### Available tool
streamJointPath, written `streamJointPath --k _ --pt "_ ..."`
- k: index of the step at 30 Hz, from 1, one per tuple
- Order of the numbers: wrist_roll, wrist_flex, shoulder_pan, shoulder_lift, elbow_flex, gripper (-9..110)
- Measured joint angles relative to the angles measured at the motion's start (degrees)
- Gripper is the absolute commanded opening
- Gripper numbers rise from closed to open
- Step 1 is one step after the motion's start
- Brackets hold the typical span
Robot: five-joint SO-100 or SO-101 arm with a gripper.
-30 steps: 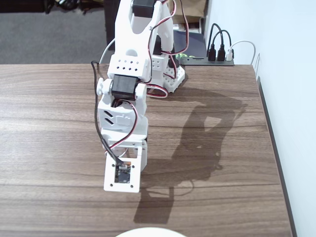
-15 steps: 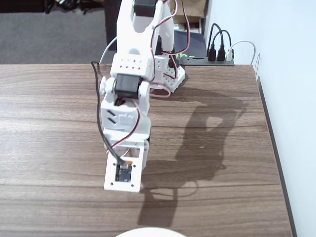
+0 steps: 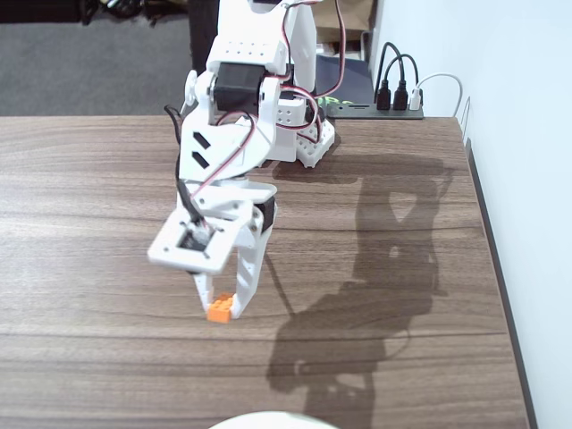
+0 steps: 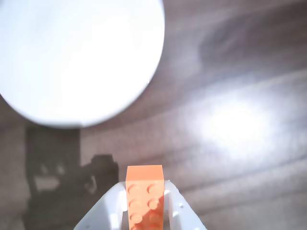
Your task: Grasp a lego block and put it on the plate.
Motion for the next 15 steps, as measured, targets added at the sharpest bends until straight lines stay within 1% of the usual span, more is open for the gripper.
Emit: streamJointPath --k 6,11,15 --pt "6.9 -3.8 -0.1 -6.0 -9.9 3" --pt "10.9 -2.4 -1.6 -17.1 -22.4 3" --pt "13.4 -1.3 -2.5 -25.0 -29.4 3"
